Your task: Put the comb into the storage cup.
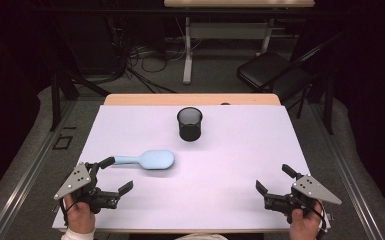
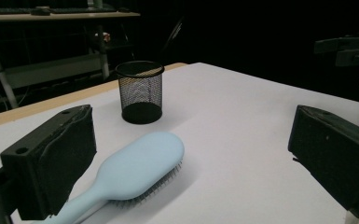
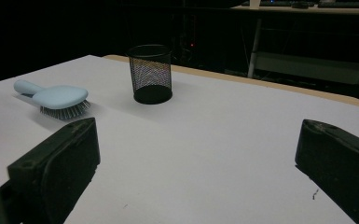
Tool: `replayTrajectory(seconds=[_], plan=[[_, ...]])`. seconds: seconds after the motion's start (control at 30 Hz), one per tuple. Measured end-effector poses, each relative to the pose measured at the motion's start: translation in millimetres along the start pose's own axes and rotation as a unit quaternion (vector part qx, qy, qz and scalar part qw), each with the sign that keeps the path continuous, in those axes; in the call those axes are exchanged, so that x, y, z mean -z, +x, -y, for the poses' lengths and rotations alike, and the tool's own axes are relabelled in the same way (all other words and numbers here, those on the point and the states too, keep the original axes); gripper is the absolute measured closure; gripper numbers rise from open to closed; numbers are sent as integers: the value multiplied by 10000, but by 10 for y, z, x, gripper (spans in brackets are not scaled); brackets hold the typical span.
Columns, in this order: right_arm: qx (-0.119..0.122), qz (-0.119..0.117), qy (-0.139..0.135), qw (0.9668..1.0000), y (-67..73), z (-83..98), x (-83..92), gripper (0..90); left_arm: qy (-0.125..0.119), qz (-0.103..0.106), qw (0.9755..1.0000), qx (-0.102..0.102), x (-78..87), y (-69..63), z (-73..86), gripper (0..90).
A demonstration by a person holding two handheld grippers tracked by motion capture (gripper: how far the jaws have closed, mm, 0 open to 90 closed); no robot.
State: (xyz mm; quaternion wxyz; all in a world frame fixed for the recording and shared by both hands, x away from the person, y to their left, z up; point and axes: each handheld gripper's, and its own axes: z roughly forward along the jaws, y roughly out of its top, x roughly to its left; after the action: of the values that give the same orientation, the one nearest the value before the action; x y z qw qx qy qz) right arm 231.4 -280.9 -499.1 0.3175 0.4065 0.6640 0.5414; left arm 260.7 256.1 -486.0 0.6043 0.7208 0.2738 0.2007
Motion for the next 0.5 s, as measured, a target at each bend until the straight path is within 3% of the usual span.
replayTrajectory(seconds=[0.5], plan=[[-55,-15,115,9999,-15,32,-71,0,126,112,9997,160,-11,-3,31,9]])
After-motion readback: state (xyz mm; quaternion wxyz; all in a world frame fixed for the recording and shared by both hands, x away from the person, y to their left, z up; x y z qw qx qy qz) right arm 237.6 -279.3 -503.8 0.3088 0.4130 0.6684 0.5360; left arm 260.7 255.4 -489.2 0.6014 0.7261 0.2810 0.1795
